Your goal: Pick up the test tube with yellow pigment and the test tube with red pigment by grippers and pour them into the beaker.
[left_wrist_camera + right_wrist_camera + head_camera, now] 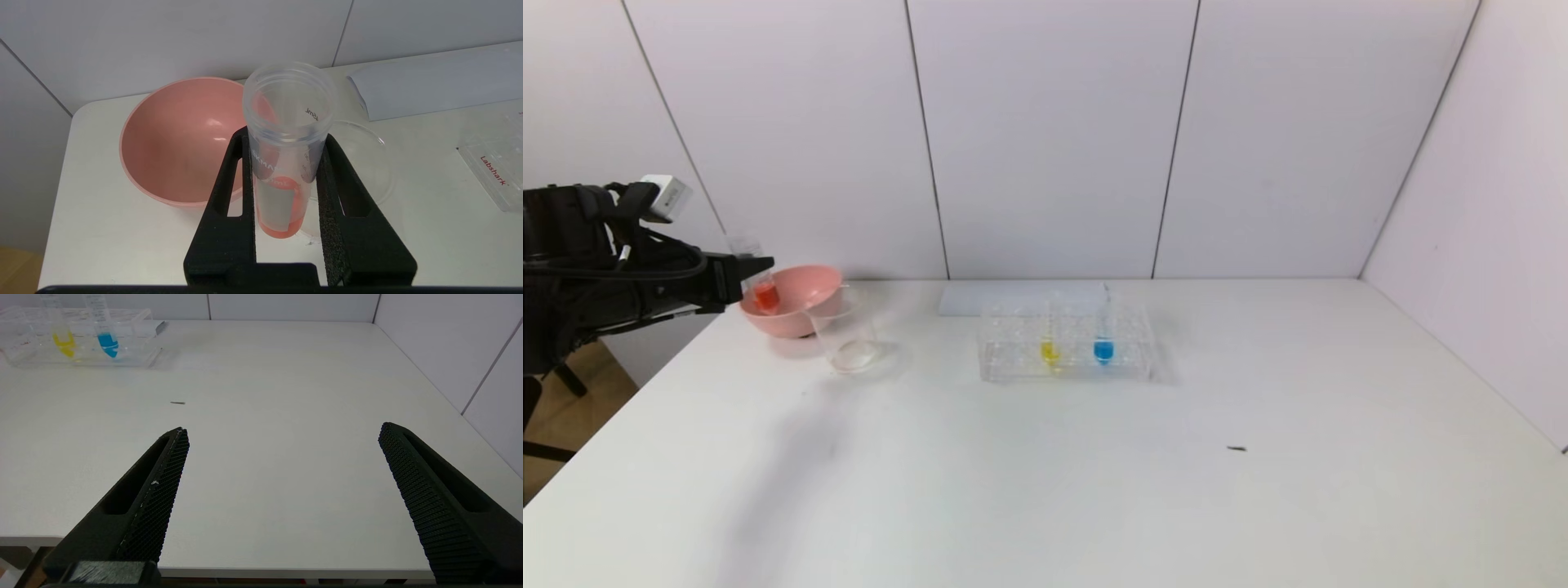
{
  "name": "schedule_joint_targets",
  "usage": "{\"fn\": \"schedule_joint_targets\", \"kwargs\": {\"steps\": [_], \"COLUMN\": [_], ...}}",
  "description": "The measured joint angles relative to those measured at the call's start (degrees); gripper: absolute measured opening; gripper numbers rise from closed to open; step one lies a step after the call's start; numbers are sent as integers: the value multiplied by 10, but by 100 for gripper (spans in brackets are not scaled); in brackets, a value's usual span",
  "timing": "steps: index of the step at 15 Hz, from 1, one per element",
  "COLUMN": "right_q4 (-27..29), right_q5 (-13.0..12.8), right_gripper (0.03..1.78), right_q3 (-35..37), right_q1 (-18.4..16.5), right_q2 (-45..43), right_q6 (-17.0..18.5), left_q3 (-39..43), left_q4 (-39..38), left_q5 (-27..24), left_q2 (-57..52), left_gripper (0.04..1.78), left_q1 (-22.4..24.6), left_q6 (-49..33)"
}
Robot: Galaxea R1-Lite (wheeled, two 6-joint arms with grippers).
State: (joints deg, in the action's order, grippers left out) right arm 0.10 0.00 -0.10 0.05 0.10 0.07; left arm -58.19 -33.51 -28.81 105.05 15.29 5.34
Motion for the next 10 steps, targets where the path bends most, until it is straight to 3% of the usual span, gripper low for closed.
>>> {"fn": "schedule_joint_targets", "kwargs": {"steps": [6, 10], "right_q4": [0, 0], "right_q5": [0, 0], "right_gripper": [170, 170], "right_q3": [0, 0], "right_q1": [0, 0], "right_q2": [0, 0], "right_q6": [0, 0], "left_q3": [-32, -59], "left_q4": [7, 64], "left_q5": [0, 1], "left_q2": [19, 29], "left_gripper": [45, 45], "left_q1": [6, 8], "left_q6": [28, 56]}}
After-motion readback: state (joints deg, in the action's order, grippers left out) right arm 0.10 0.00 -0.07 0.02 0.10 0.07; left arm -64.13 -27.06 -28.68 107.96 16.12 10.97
